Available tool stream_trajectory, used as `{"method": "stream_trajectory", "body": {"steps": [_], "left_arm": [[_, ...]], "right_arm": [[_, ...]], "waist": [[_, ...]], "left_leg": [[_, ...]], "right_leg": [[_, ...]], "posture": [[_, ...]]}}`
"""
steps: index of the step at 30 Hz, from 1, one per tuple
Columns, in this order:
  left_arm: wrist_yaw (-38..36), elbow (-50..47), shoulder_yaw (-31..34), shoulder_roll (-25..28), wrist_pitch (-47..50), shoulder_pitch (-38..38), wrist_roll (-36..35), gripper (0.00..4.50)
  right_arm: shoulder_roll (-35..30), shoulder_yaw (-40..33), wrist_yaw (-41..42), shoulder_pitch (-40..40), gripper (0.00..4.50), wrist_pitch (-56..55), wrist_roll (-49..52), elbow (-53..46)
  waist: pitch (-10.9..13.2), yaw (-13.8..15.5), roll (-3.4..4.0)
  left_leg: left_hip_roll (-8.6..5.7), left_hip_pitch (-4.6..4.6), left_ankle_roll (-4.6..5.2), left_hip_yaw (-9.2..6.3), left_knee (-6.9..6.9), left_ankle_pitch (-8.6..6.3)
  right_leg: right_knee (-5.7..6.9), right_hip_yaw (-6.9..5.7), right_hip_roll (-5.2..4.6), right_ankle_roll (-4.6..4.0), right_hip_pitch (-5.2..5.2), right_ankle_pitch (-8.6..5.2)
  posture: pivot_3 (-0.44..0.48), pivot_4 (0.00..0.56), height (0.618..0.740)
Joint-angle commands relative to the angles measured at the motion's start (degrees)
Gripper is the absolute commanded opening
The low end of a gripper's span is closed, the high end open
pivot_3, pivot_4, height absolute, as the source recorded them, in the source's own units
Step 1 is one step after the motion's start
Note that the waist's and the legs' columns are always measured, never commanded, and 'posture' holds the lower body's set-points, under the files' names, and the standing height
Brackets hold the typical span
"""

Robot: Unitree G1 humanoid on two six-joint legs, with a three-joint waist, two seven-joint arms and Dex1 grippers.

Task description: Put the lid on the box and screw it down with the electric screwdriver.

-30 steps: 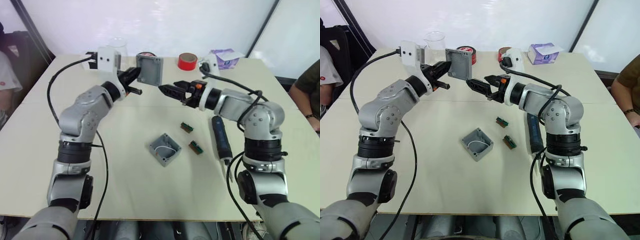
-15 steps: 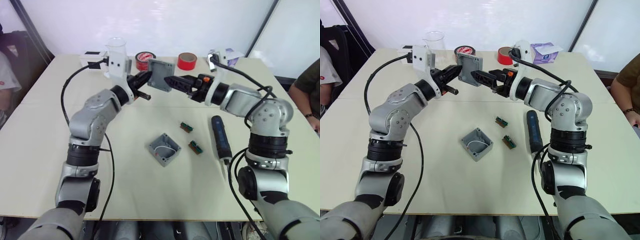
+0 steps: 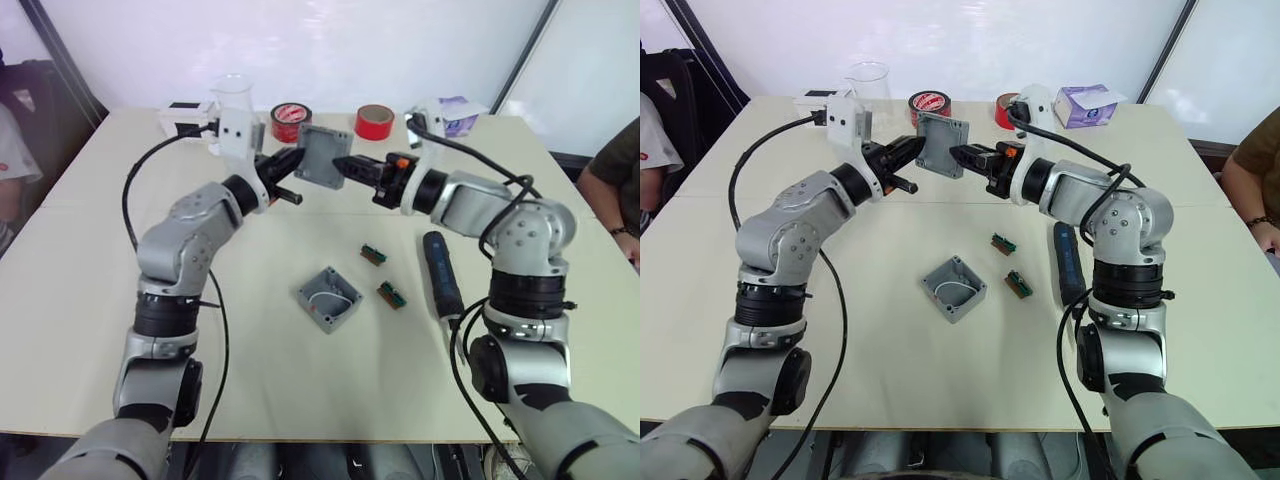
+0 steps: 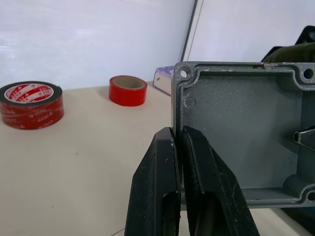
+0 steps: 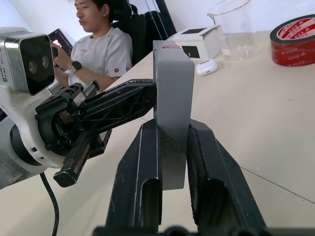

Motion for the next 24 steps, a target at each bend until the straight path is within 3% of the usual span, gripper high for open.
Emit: {"method": "stream_trajectory", "body": {"steps": [1, 2, 4, 7, 8, 9, 14, 17, 19, 21, 24], "left_arm": [[-1.14, -4.49, 1.61, 0.06, 0.27, 0.1, -1.98, 0.0], [-1.27, -4.43, 2.08, 0.29, 0.48, 0.2, -2.21, 0.67], [-1.58, -4.34, 3.42, 0.92, 0.66, 0.59, -2.84, 1.24], [-2.88, -4.73, 6.12, 2.56, 2.14, 1.23, -5.34, 2.37], [-3.34, -5.05, 7.41, 3.25, 3.38, 1.51, -6.93, 2.93], [-4.14, -5.29, 9.08, 4.6, 5.08, 2.0, -8.78, 3.17], [-6.76, -5.77, 11.98, 9.99, 8.8, 3.98, -12.04, 3.17], [-8.64, -5.14, 11.4, 11.86, 9.59, 5.26, -11.99, 2.56], [-9.7, -4.73, 10.41, 12.13, 9.93, 5.62, -12.01, 1.69], [-9.87, -4.58, 10.05, 12.09, 9.97, 5.53, -12.04, 1.02], [-14.04, -1.64, 3.84, 11.38, 8.33, 4.78, -9.32, 0.04]], "right_arm": [[-0.21, -0.53, 0.27, -0.03, 0.13, -0.72, 0.29, -2.54], [-0.3, -0.32, 0.7, 0.08, 0.13, -0.98, 0.32, -2.9], [-0.61, 0.15, 1.22, 0.58, 0.13, -1.53, 0.04, -3.8], [-0.98, 0.69, 1.34, 1.54, 0.13, -2.59, -0.84, -4.92], [-1.22, 1.02, 1.46, 2.04, 0.13, -3.26, -1.48, -5.64], [-1.52, 1.16, 1.36, 2.9, 0.13, -4.76, -2.46, -7.02], [-6.85, 5.8, 3.31, 9.29, 0.13, -13.64, -10.91, -16.17], [-15.16, 13.99, 6.11, 18.49, 0.13, -25.25, -23.48, -26.46], [-20.07, 18.95, 7.38, 24.34, 0.13, -33.67, -32.0, -31.44], [-21.07, 19.97, 7.9, 26.33, 0.13, -37.28, -34.76, -32.04], [-29.95, 29.49, 2.67, 36.97, 0.13, -53.93, -60.65, -34.38]], "waist": [[0.0, 0.0, 0.0], [0.0, 0.0, 0.0], [0.0, 0.04, 0.0], [0.0, -0.06, 0.01], [0.0, -0.12, 0.01], [0.0, -0.12, 0.01], [0.01, -0.05, 0.01], [0.01, 0.42, 0.01], [0.01, 0.31, 0.01], [0.01, 0.11, 0.0], [-0.01, 0.42, 0.03]], "left_leg": [[0.0, 0.0, 0.0, 0.0, 0.0, 0.0], [0.0, -0.01, 0.0, 0.0, 0.0, 0.0], [0.0, -0.03, 0.0, 0.0, 0.0, 0.0], [0.0, -0.03, 0.0, 0.0, 0.0, 0.0], [0.0, -0.02, 0.0, 0.0, -0.01, 0.0], [0.01, -0.03, 0.0, -0.01, -0.02, 0.0], [0.03, -0.06, 0.0, -0.04, -0.07, 0.0], [-0.02, -0.08, 0.0, -0.03, -0.06, 0.0], [-0.06, -0.1, 0.0, -0.04, -0.07, -0.01], [-0.08, -0.11, 0.01, 0.01, -0.06, -0.02], [-0.13, -0.05, -0.03, 0.02, -0.02, 0.01]], "right_leg": [[0.0, 0.0, -0.01, 0.0, 0.0, 0.0], [-0.02, 0.0, -0.01, 0.0, 0.0, 0.0], [-0.04, -0.01, -0.01, 0.01, 0.0, 0.01], [-0.05, -0.01, -0.01, 0.01, 0.0, 0.01], [-0.05, -0.01, -0.01, 0.01, 0.0, 0.01], [-0.05, -0.01, -0.01, 0.01, -0.01, 0.01], [-0.1, -0.04, 0.02, 0.01, -0.05, 0.01], [-0.13, -0.06, -0.05, 0.01, -0.03, 0.01], [-0.23, -0.09, -0.07, 0.02, 0.0, 0.01], [-0.25, -0.06, -0.1, 0.02, -0.01, 0.01], [-0.24, 0.0, -0.08, 0.1, 0.02, 0.05]], "posture": [[0.0, 0.15, 0.74], [0.0, 0.15, 0.74], [0.0, 0.15, 0.74], [0.0, 0.15, 0.74], [0.0, 0.15, 0.74], [0.0, 0.15, 0.74], [0.0, 0.15, 0.74], [0.0, 0.15, 0.74], [0.0, 0.15, 0.74], [0.0, 0.15, 0.74], [0.0, 0.15, 0.74]]}}
